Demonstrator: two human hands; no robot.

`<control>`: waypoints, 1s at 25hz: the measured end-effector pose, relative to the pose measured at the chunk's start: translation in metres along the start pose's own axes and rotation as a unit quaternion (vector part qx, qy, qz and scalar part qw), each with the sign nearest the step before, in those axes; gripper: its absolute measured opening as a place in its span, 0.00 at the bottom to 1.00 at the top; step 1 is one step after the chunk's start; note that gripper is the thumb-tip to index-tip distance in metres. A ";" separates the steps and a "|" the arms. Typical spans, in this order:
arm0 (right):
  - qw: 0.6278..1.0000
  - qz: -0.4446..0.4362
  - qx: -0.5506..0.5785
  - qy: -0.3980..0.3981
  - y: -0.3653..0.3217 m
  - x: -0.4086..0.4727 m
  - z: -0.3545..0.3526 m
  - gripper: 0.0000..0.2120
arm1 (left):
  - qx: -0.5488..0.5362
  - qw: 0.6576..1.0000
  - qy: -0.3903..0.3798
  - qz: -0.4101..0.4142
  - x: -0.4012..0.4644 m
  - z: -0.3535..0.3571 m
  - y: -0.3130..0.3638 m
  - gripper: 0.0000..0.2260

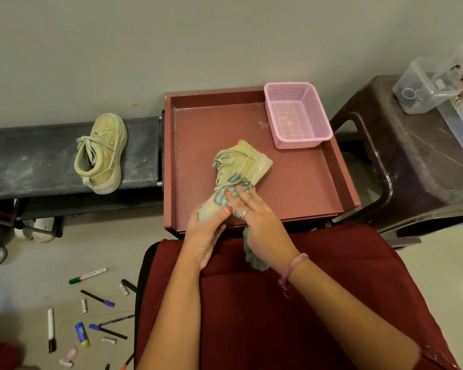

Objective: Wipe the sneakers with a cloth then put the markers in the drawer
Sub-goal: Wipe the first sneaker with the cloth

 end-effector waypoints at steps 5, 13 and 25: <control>0.988 -0.037 -0.149 0.030 0.010 0.006 -0.005 0.34 | 0.068 0.997 -0.019 -0.004 -0.003 0.002 0.002 0.22; 0.996 0.050 -0.066 -0.018 0.015 0.035 -0.020 0.39 | 0.132 0.991 0.024 -0.003 -0.005 -0.004 0.002 0.31; 0.990 0.067 -0.122 0.008 0.018 0.052 -0.031 0.37 | 0.183 0.983 0.020 0.008 -0.004 -0.002 0.002 0.35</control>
Point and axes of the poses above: each hand's wrist, its own x-axis towards the middle knuckle, its own z-axis out of the palm, y = z × x, the point moved 10 cm from there along x, towards the middle knuckle, and after that the axes turned 8 degrees about -y, right-handed, at the moved point
